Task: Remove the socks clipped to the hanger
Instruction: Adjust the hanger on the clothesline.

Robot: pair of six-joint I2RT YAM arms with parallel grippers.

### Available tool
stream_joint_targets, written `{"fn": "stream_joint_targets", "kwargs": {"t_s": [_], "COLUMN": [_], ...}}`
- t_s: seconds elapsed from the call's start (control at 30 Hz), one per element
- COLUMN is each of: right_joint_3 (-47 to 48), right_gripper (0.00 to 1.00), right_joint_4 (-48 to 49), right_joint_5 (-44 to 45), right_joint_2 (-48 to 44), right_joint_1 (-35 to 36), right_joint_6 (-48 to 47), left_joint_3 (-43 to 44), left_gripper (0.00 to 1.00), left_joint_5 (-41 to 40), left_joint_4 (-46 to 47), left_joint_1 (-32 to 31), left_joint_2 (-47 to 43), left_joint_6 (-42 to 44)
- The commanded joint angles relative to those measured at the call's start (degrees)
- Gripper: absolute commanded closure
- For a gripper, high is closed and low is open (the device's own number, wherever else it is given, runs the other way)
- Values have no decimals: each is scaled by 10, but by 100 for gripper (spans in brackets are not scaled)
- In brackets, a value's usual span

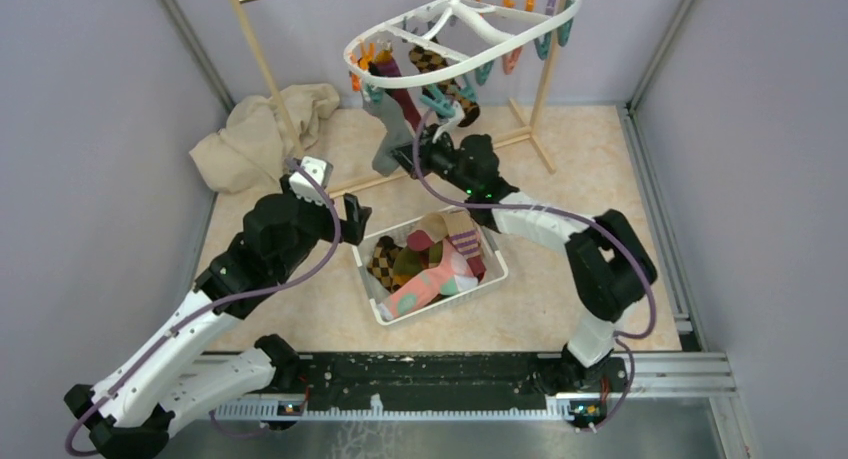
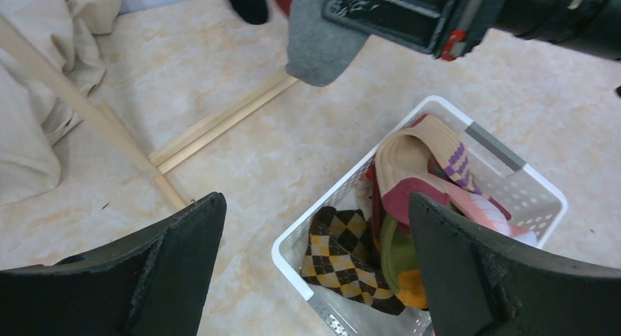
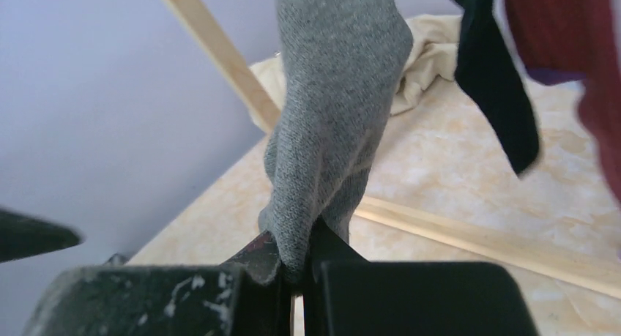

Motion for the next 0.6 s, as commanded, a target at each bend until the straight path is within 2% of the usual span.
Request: {"fn": "stream_joint_targets", "kwargs": {"t_s": [0.0,0.23,0.57], "right_joint_3": [-75,-172,-236], "right_gripper": [100,100,100], "right_joint_4": [57,67,34], "right_joint_5": [-72,-138,-242], "right_joint_2": [-111,-221,-341], "right_joint_1": [-29,-56,-109], "right_joint_6": [73,134,203], "left_joint_3": [-18,-67,-73], "left_gripper": [1,1,1], "left_joint_5": [72,220,282], "left_joint_4": [48,153,270], "left_joint_1": [2,-3,-24], "left_joint_2": [-13,12,78], "left_joint_6": [21,30,10]}}
